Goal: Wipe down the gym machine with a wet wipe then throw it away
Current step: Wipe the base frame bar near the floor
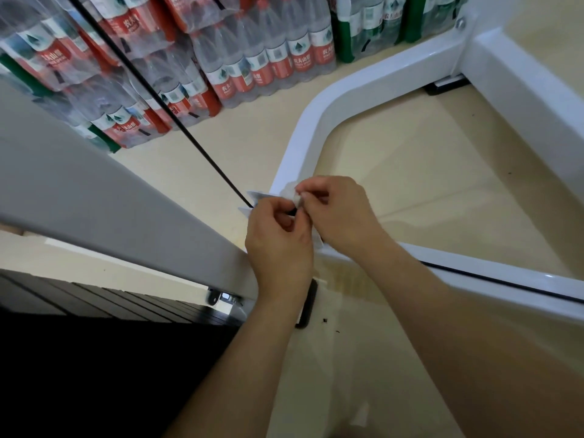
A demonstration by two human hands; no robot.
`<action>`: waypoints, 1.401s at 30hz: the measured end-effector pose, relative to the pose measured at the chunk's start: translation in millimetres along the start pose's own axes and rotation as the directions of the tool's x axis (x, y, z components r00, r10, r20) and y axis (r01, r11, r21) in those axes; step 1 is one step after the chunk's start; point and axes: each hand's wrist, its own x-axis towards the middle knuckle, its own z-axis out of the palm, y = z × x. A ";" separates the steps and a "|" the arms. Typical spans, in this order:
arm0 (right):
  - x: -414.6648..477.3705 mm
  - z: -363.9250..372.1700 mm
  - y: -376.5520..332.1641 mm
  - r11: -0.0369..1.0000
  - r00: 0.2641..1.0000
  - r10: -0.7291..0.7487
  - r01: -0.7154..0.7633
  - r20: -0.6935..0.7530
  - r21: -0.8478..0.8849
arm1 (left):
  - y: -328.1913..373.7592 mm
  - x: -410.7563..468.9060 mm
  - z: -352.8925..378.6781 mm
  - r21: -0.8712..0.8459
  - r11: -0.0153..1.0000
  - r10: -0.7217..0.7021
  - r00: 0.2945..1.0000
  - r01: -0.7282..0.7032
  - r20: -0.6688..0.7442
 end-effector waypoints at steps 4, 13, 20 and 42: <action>13.1 -7.0 -13.8 0.950 0.947 -0.039 0.134 0.318 -0.283 | 3.2 3.4 -4.3 0.019 0.999 -0.027 1.000 0.027 0.009; 68.1 16.3 -34.8 0.967 0.732 0.168 0.009 0.660 -0.256 | -1.6 10.7 -0.9 0.186 0.981 -0.053 0.999 0.052 0.000; 21.9 -22.3 16.6 0.989 0.938 0.133 -0.147 0.320 0.019 | -13.7 0.9 5.7 0.412 0.898 0.149 0.988 -0.156 0.050; 19.8 -8.8 14.7 0.868 0.805 0.445 -0.495 0.392 0.031 | -24.9 6.1 0.2 0.678 0.559 0.342 0.877 -0.478 0.337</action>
